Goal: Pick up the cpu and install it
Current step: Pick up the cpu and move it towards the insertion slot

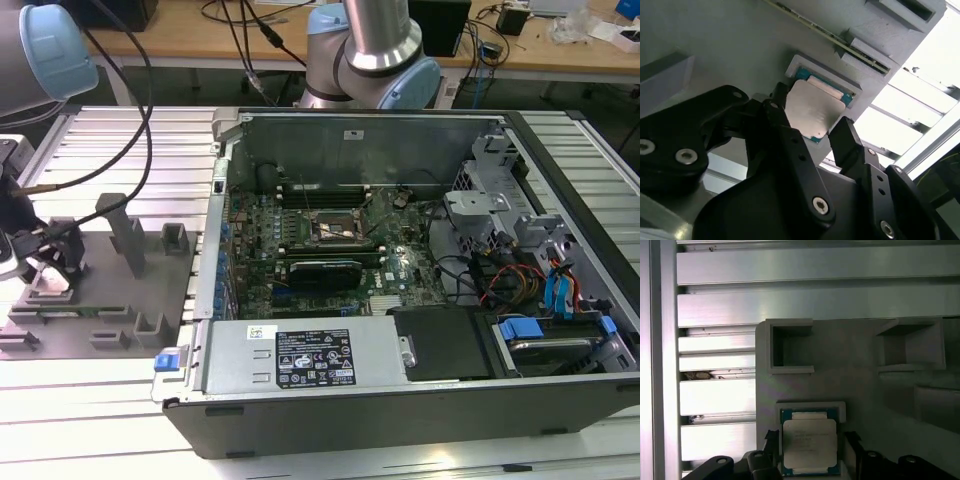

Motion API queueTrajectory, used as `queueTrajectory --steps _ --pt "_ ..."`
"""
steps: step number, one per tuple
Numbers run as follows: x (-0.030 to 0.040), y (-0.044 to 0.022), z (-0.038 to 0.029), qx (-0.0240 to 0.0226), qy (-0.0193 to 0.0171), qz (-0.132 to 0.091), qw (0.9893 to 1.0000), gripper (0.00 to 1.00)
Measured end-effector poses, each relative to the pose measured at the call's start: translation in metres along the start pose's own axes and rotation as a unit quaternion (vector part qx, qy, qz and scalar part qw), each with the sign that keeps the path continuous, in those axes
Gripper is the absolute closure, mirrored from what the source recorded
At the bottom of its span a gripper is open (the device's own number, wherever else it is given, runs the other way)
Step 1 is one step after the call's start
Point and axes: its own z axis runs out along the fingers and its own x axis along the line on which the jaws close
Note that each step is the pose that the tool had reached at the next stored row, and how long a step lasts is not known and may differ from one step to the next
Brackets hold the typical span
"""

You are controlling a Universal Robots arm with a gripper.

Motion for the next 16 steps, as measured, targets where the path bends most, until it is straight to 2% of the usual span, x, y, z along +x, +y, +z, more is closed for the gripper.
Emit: queueTrajectory --steps 1,2,7,11,13,14,15,16 --pt "0.0 0.0 0.0 0.0 0.0 0.0 1.0 0.39" --pt "0.0 0.0 0.0 0.0 0.0 0.0 1.0 0.33" --pt "0.0 0.0 0.0007 -0.0001 0.0 -0.003 1.0 0.33" --pt "0.0001 -0.0002 0.005 -0.0002 0.0003 -0.007 1.0 0.33" --pt "-0.0002 0.0001 0.0057 -0.0003 0.0006 -0.013 0.9999 0.33" --pt "-0.0003 0.0025 0.0086 -0.0004 0.0012 -0.024 0.9997 0.33" --pt "-0.0003 0.0025 0.0086 -0.0004 0.0012 -0.024 0.9997 0.34" --pt "-0.0003 0.0025 0.0086 -0.0004 0.0012 -0.024 0.9997 0.45"
